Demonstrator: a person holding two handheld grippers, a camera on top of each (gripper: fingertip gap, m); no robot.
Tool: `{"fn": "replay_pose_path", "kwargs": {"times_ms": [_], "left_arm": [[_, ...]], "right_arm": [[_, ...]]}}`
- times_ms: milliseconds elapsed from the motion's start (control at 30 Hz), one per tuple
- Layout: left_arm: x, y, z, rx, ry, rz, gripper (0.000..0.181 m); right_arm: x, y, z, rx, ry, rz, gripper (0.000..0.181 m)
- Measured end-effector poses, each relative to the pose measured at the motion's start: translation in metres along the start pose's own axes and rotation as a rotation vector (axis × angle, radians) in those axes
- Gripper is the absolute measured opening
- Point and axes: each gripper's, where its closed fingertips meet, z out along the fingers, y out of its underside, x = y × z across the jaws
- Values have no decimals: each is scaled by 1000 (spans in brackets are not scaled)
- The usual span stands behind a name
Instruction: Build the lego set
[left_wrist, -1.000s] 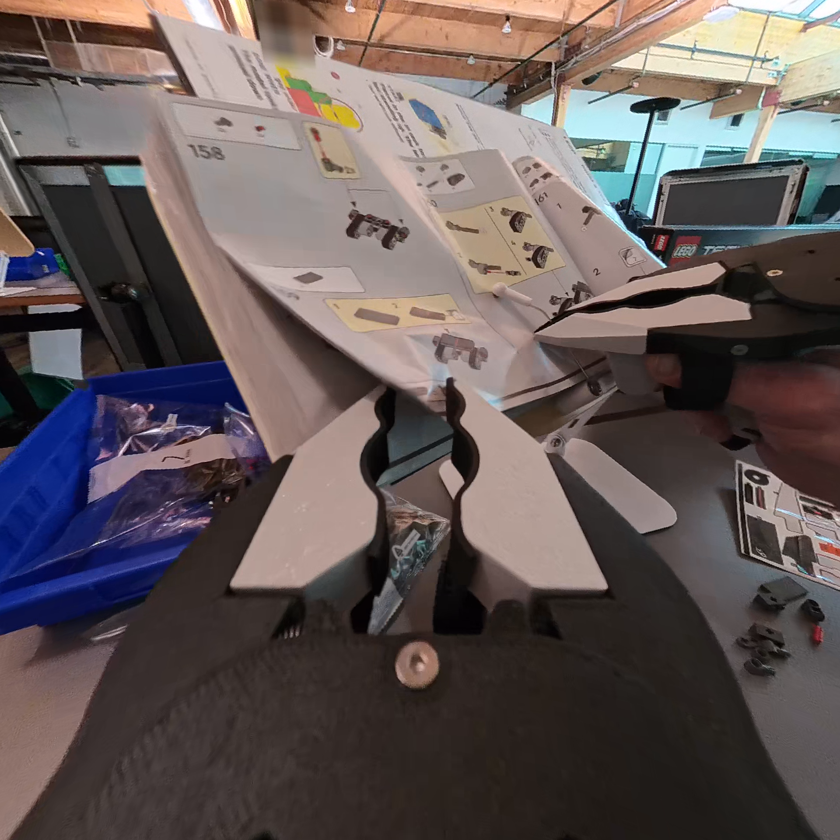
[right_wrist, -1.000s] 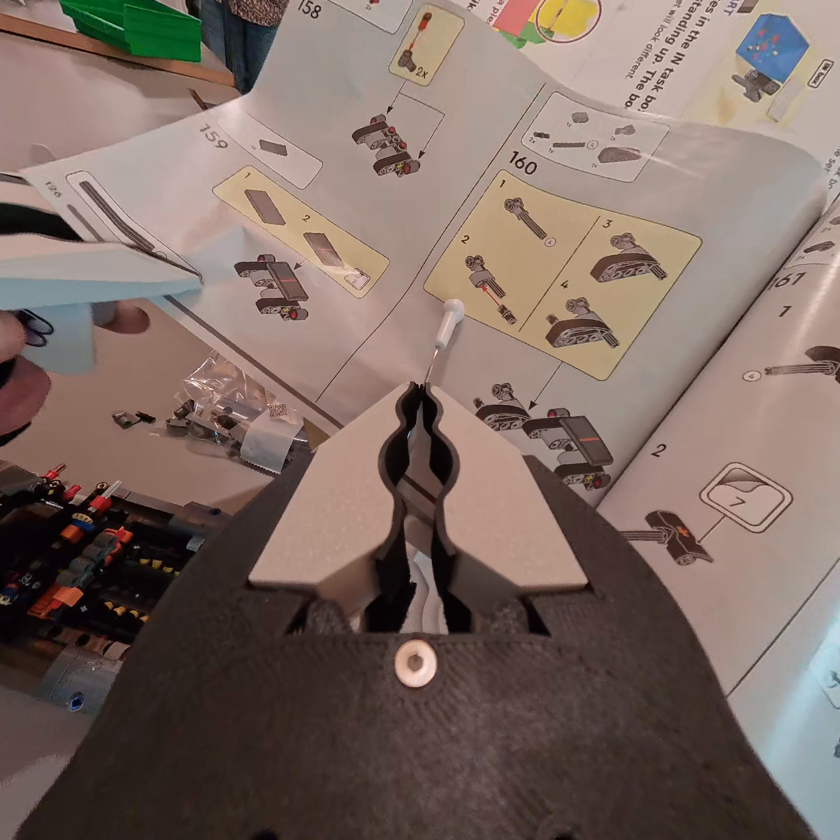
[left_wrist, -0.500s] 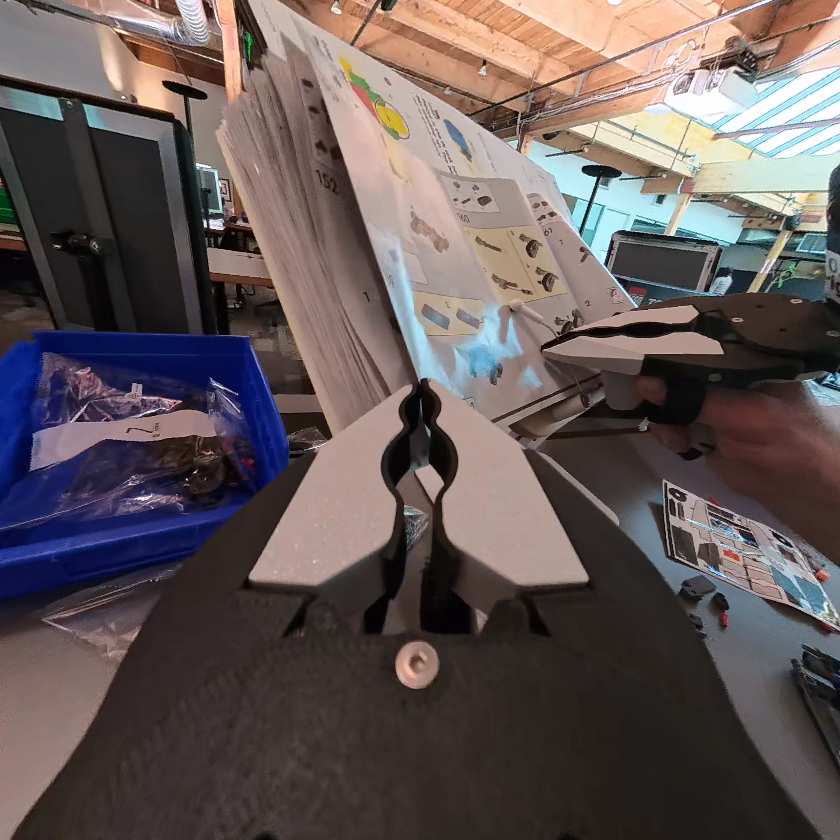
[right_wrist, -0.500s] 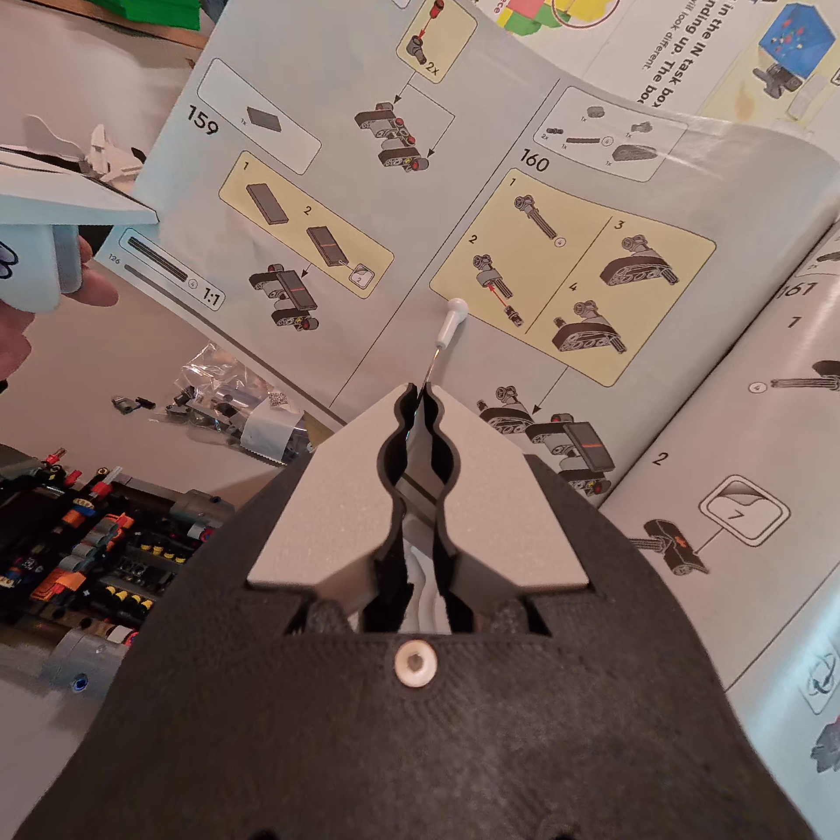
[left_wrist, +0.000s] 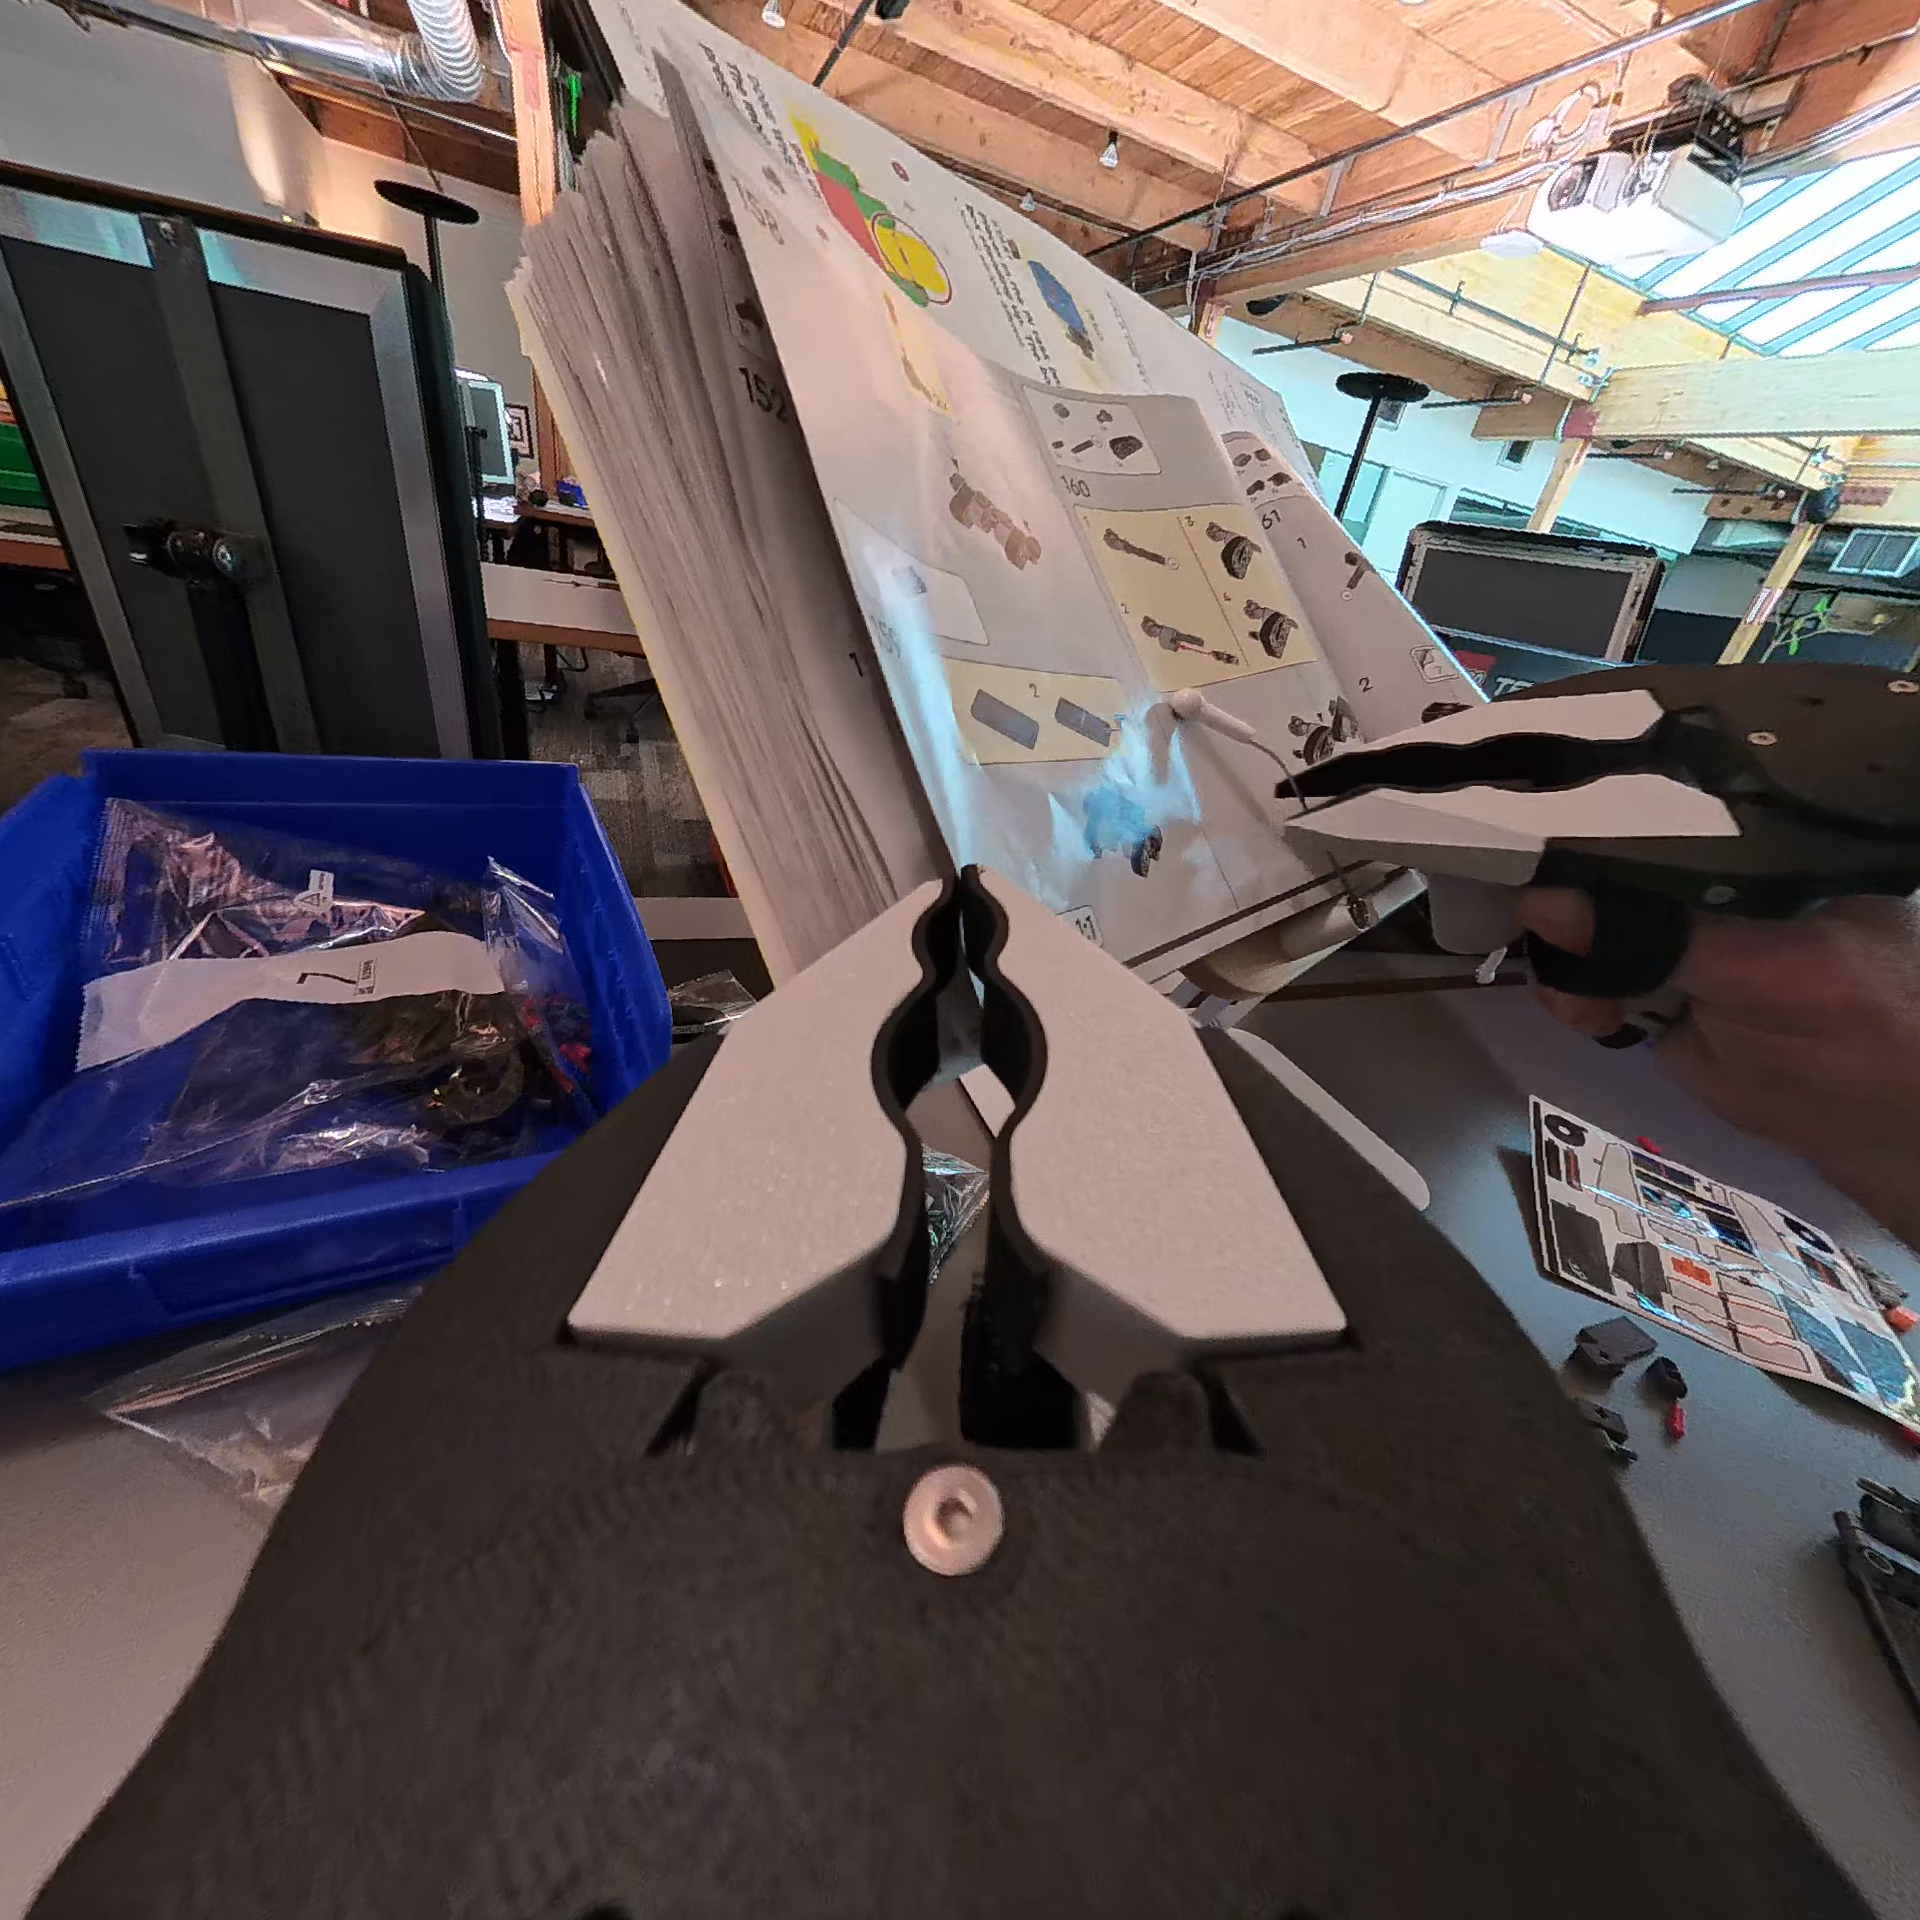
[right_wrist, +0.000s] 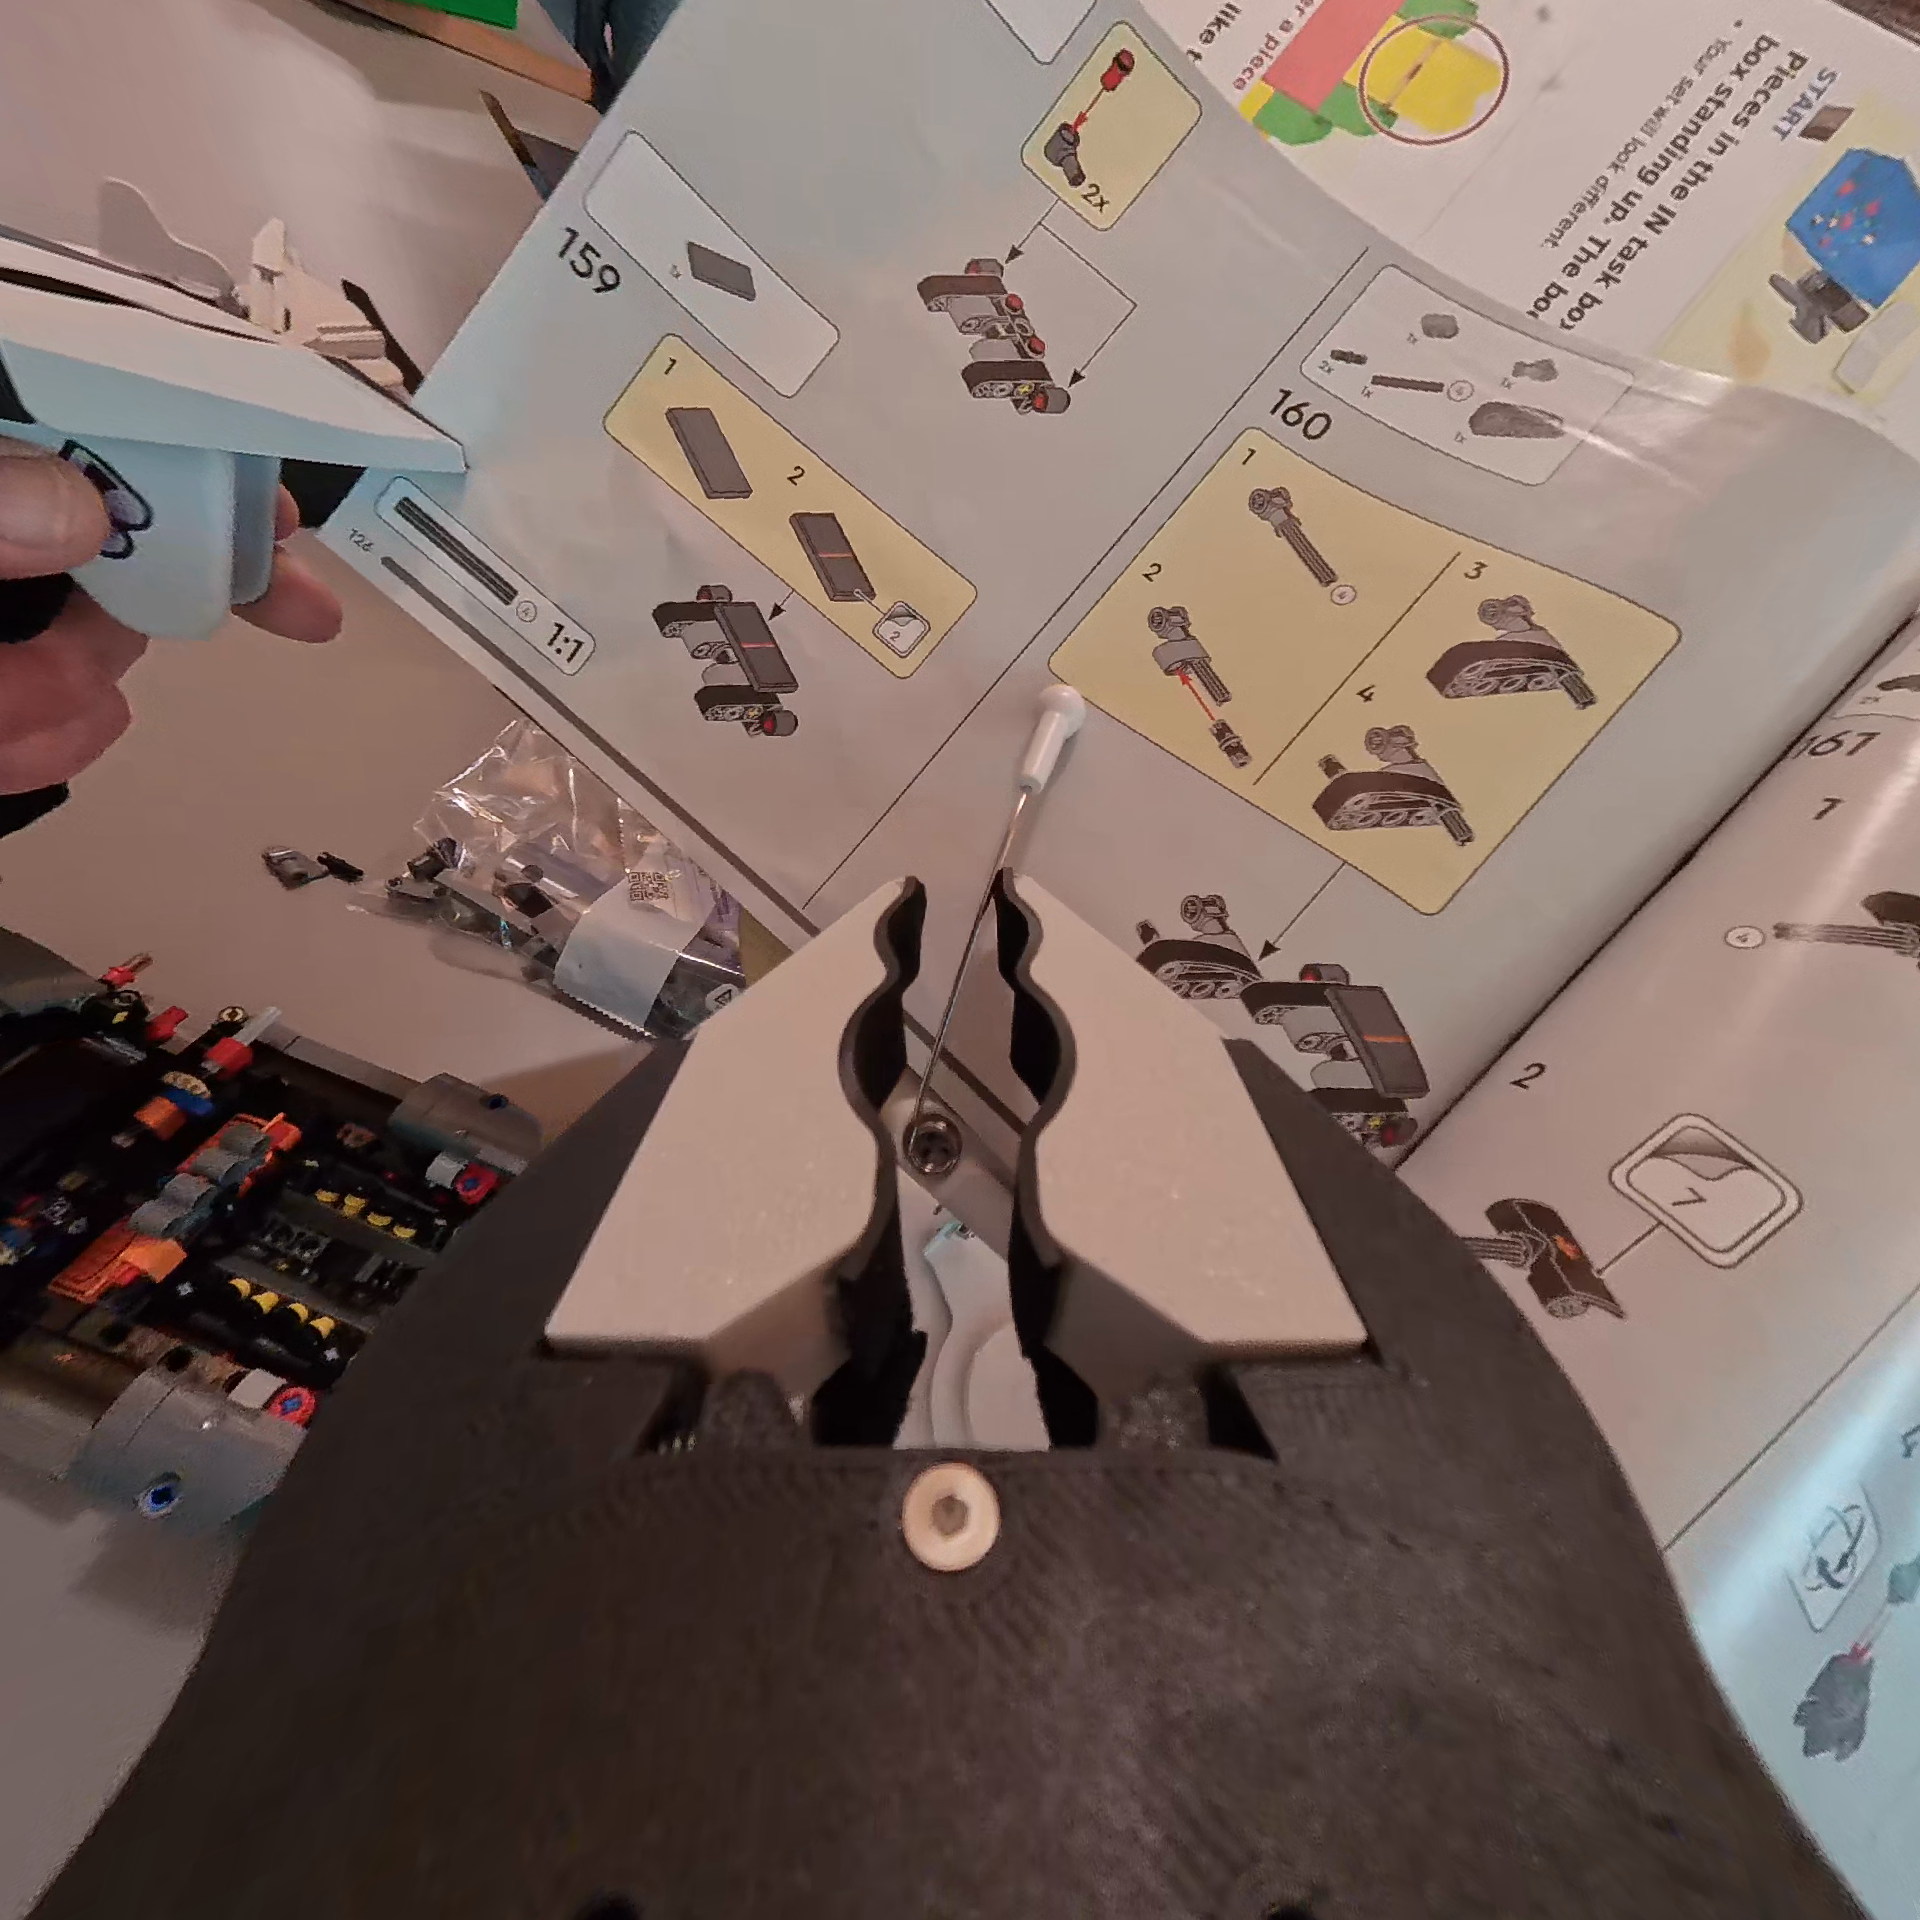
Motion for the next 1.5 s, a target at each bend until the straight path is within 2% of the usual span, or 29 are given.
{"fn": "replay_pose_path", "kwargs": {"times_ms": [267, 400, 533, 633, 833, 1000, 1133, 1300, 1500], "left_arm": [[-2, 2, 1, 1, -10, 5, 0], [-5, 2, 2, 6, -38, 20, 0], [-11, -4, -2, 37, -72, 21, 2], [-16, -9, -6, 61, -91, 4, 12], [-9, -27, -16, 130, -136, 106, 22], [29, -49, -26, 208, -126, 283, 28], [80, -50, -23, 234, -44, 428, 39], [140, -18, -3, 149, 75, 581, 54], [180, 20, 10, 50, 174, 665, 63]], "right_arm": [[-4, -5, -8, -8, -18, -21, 7], [-9, -12, -16, 11, -39, -27, 12], [-15, -27, -40, 47, -52, -58, 13], [-21, -33, -61, 47, -58, -97, 17], [-33, -29, -110, 33, -48, -173, 30], [-42, -10, -154, 24, -14, -192, 39], [-40, 10, -181, 24, 22, -143, 49], [-30, 49, -209, 1, 81, -62, 67], [-18, 109, -239, -30, 141, 66, 72]]}}
